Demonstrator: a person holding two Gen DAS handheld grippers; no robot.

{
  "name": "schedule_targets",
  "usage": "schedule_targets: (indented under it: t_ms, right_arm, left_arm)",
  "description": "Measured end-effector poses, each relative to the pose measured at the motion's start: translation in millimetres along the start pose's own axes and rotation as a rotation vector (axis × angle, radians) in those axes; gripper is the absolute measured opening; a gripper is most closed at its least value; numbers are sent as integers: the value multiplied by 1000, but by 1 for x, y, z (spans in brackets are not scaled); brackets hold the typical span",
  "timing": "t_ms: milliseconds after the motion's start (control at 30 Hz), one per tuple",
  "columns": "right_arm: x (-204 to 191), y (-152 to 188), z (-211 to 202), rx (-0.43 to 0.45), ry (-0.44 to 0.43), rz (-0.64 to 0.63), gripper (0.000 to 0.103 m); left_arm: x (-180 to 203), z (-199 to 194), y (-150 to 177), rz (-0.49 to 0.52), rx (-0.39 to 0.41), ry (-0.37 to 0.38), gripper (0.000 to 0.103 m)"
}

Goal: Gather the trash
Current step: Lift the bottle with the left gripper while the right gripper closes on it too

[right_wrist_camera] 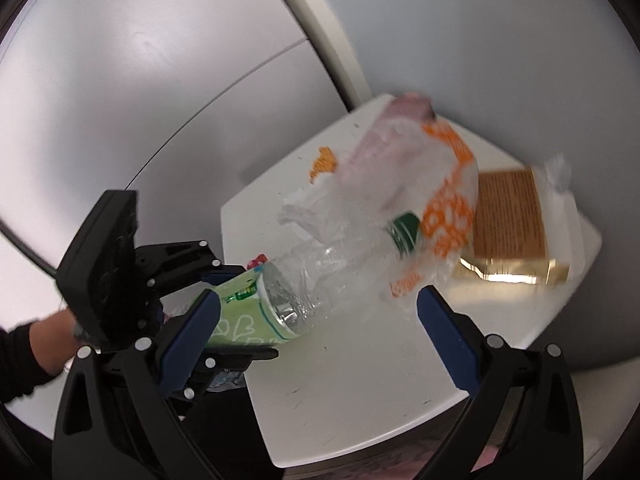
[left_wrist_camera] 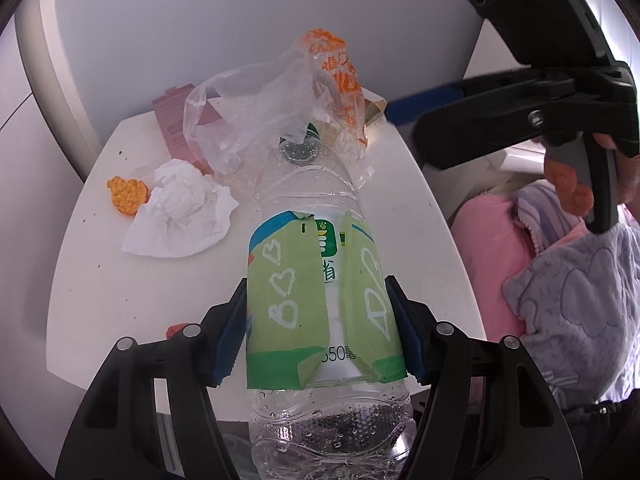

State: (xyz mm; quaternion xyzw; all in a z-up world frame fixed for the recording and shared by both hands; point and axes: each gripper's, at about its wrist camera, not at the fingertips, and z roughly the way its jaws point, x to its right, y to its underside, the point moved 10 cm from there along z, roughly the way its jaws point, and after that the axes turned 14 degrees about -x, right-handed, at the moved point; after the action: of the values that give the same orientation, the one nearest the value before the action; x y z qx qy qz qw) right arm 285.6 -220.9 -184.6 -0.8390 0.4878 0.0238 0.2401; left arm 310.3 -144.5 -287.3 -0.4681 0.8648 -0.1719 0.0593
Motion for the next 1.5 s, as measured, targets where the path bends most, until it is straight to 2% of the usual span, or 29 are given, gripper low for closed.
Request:
schedule_targets:
  t_ms: [167, 333, 467, 767, 1033, 1133, 1400, 1500]
  right_arm:
    - [-8, 2, 6, -61, -8, -69, 96]
    - [-31, 2, 7, -83, 87, -319, 96]
    - [-48, 5, 13, -138, 121, -508, 96]
    - [-60, 0, 45, -273, 188, -765, 96]
    - [-63, -1, 72, -376, 233, -923, 96]
    - [-57, 2, 86, -455, 252, -977, 96]
    - [-44, 4, 106, -578, 247, -1061, 95]
    - [-42, 9, 114, -622, 237, -1093, 90]
  left_arm:
    - [-3, 0, 4, 21, -5, 20, 63]
    - [-2, 4, 9, 64, -41, 39, 62]
    - [-3, 7, 12, 102, -64, 44, 62]
    - [-9, 12, 12, 127, -83, 85, 62]
    - [-19, 10, 19, 116, -84, 140, 62]
    - [-21, 9, 19, 122, -86, 154, 62]
    - [-28, 6, 15, 114, -78, 188, 62]
    - [-31, 5, 15, 115, -77, 195, 62]
